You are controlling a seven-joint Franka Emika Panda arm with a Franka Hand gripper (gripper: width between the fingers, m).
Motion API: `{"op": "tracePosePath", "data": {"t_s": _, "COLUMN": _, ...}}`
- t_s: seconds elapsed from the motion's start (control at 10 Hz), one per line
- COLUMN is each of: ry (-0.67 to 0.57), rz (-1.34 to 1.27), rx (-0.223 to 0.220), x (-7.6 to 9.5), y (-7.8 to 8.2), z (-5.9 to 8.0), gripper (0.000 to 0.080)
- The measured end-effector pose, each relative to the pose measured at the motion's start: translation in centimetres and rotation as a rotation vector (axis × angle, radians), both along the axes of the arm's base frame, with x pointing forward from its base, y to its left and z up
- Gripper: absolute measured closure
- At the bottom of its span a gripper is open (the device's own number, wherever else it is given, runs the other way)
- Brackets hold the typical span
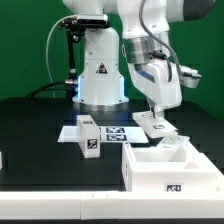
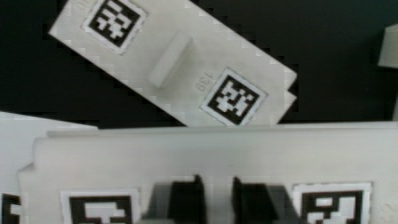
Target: Assemble cabinet
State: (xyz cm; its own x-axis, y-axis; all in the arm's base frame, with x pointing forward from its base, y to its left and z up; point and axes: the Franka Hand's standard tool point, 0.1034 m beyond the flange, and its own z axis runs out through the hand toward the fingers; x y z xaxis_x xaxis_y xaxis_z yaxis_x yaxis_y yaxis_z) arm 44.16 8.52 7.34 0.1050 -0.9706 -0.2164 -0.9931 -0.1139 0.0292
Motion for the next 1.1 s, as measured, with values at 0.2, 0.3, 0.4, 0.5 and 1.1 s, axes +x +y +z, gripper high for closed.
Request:
{"op": "tracePosePath", "data": {"t_s": 0.2, "ry": -0.012, "rz": 0.002, "rx": 0.002, "x": 0.4, "y": -0.2, "z": 0.2, "gripper": 0.0732}}
{"op": "tracePosePath", "data": {"t_s": 0.3, "ry": -0.010, "rz": 0.003, "rx": 0.002, "x": 0.4, "y": -0.1, "z": 0.2, "gripper": 0.0732}}
{"op": "tracePosePath", "data": {"t_s": 0.4, "ry": -0.009, "rz": -0.006, "rx": -0.008, "x": 0.4, "y": 0.2, "z": 0.2, "gripper": 0.0732}}
{"op": "tracePosePath", "data": {"t_s": 0.5, "ry": 0.003, "rz": -0.026, "rx": -0.022, "x": 0.5, "y": 0.3, "z": 0.0, "gripper": 0.0732}}
{"op": "tracePosePath", "data": {"t_s": 1.1, "ry": 0.005, "rz": -0.001, "rx": -0.225, "x": 0.4, "y": 5.6, "z": 0.0, "gripper": 0.0732}}
